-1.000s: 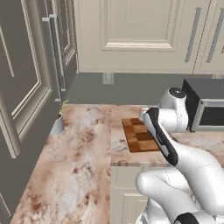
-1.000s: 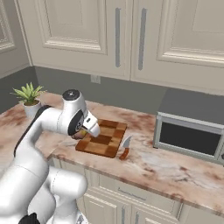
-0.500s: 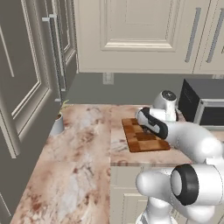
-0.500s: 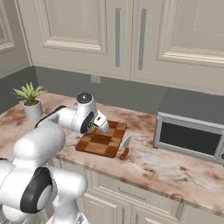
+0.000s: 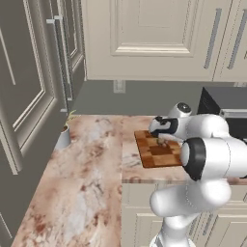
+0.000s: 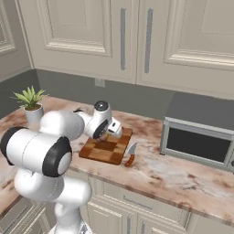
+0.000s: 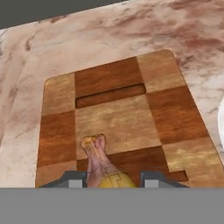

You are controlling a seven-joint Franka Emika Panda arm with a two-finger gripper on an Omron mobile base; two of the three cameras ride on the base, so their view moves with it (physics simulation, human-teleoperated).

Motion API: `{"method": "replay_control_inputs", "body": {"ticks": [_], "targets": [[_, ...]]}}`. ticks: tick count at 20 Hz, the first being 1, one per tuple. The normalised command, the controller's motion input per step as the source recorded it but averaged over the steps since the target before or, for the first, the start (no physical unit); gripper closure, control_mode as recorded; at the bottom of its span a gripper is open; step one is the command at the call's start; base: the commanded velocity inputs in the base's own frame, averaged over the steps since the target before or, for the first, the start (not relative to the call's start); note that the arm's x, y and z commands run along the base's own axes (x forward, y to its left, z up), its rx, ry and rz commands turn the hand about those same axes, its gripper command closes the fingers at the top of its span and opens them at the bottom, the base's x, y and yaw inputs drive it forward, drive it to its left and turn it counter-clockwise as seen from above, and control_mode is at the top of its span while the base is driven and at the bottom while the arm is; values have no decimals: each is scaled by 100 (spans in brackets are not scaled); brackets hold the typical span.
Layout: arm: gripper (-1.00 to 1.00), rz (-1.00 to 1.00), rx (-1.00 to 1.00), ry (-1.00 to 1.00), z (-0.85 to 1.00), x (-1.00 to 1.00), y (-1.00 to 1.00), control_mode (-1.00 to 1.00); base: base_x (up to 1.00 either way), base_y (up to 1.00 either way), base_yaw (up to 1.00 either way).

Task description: Retrieve the chicken drumstick from the fridge and place it on the cutting board.

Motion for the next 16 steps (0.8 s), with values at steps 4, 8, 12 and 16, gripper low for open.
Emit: {"method": "replay_control_inputs", "body": {"ticks": [4,8,12,16], "targets": [[100,4,-4,0,-35,31,0,-100,0,0,0],[-100,0,0,0,-5,8,0,-100,0,0,0],[-100,0,0,1,6,2,0,-100,0,0,0],[-100,0,0,0,42,-6,0,-100,0,0,0]]}}
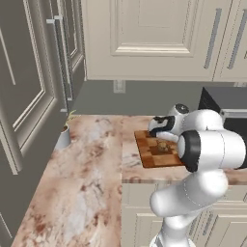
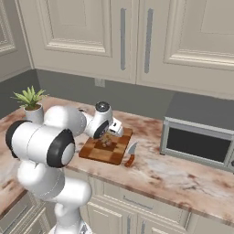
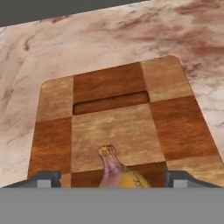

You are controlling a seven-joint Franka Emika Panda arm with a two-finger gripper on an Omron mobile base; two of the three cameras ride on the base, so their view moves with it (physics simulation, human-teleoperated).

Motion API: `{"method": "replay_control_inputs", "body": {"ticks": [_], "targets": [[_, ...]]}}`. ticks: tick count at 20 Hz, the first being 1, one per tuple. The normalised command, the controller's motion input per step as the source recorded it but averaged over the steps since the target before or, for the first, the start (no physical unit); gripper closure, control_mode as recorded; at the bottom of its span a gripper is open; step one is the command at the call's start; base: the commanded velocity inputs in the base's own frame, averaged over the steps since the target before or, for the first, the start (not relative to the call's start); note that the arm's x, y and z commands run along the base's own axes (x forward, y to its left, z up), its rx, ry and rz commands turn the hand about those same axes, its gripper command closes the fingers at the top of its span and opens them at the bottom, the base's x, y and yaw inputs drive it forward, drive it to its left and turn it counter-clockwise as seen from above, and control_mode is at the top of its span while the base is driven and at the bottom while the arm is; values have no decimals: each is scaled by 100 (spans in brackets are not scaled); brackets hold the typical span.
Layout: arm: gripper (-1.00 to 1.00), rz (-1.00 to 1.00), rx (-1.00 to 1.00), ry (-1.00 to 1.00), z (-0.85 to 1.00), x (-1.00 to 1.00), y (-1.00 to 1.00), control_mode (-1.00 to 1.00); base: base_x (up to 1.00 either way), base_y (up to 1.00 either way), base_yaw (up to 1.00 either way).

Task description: Retrieve the chicken drumstick from the fridge and place it on the cutting board.

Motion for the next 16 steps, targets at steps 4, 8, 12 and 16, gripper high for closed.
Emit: {"method": "replay_control_inputs", "body": {"ticks": [4,8,12,16], "targets": [[-100,1,1,-2,66,-91,0,-100,0,0,0],[-100,2,2,-5,61,-100,0,-100,0,0,0],[-100,3,0,1,59,-100,5,-100,0,0,0],[-100,4,1,-21,46,-100,4,-100,0,0,0]]}}
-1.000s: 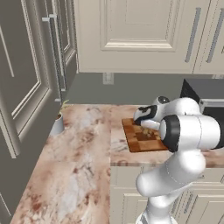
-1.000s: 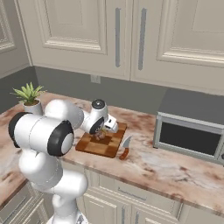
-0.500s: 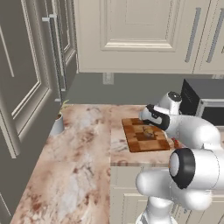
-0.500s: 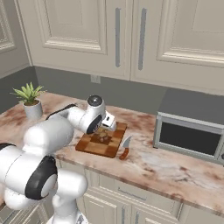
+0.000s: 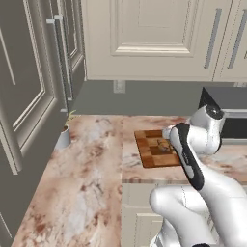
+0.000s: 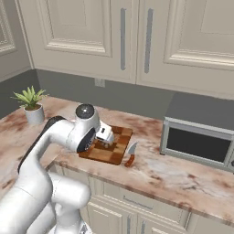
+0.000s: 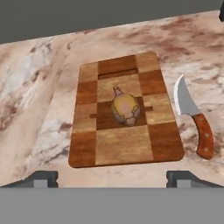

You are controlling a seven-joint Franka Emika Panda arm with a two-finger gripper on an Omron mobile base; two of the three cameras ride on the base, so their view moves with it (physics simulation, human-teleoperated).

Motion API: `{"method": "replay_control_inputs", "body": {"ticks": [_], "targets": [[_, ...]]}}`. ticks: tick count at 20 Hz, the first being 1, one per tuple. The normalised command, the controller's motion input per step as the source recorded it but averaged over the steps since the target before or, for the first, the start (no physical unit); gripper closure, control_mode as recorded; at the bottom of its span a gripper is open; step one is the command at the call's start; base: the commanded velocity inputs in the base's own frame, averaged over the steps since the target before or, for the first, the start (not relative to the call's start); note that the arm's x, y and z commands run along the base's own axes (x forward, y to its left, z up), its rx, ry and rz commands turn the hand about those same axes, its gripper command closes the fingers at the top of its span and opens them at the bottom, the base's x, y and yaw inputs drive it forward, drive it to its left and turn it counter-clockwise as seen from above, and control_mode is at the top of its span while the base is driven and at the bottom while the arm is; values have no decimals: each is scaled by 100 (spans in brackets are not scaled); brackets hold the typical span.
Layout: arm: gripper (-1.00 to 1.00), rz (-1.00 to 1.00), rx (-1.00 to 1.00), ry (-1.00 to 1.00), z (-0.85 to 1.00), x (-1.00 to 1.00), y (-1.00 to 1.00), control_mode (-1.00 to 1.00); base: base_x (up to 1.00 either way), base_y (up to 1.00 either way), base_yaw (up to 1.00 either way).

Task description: Retrieve the chicken drumstick from the fridge and place it on the cutting board.

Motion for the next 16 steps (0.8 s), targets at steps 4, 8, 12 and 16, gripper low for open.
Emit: {"method": "replay_control_inputs", "body": {"ticks": [4,8,12,16], "targets": [[-100,0,1,-8,0,-13,-1,-100,0,0,0],[-100,0,-28,-90,1,-100,59,-100,0,0,0],[-100,6,-42,-51,34,-100,85,-100,0,0,0],[-100,26,-61,2,18,-100,100,-100,0,0,0]]}}
